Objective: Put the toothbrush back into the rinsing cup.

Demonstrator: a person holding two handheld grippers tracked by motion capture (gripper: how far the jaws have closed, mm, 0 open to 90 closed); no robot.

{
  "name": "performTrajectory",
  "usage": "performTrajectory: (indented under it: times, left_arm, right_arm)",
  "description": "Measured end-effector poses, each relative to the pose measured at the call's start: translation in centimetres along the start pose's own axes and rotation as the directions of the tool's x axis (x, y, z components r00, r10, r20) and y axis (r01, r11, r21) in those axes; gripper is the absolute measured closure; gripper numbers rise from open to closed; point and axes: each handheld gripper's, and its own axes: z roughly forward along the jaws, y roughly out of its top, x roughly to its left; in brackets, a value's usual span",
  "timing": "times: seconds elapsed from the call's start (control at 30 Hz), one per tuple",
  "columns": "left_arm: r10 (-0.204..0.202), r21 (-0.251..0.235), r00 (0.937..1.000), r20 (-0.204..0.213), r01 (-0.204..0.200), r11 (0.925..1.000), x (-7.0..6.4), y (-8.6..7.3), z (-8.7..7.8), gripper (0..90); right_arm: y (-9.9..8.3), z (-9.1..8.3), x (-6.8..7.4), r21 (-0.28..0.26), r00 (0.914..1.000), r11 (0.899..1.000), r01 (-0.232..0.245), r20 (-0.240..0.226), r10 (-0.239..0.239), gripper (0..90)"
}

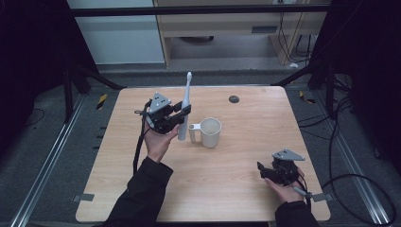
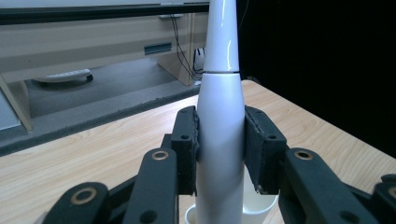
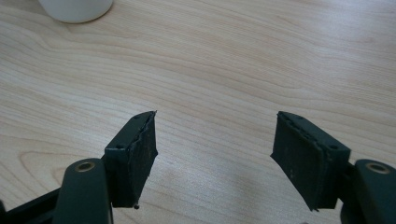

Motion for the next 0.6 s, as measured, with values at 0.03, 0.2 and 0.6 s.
performTrajectory:
  times: [0.03, 0.2, 0.6]
  left_arm:
    - [-0.002, -0.003, 1.0000, 0.002, 0.002, 1.0000, -0.1, 0.1, 0.1, 66.3]
    - [0.004, -0.026, 0.9999, 0.010, -0.003, 0.9997, -0.8, 0.7, 1.2, 66.3]
    - [-0.008, -0.047, 0.9994, 0.033, 0.010, 0.9989, -2.0, 1.5, 4.0, 66.3]
  right_arm:
    - [0.0, 0.0, 0.0, -0.001, 1.0000, 1.000, -0.001, 0.000, 0.001, 30.1]
    - [0.0, 0.0, 0.1, -0.003, 1.0000, 1.000, 0.001, -0.003, -0.001, 30.0]
    - [0.1, 0.0, 0.0, -0.014, 0.9999, 1.000, -0.010, -0.012, 0.010, 28.3]
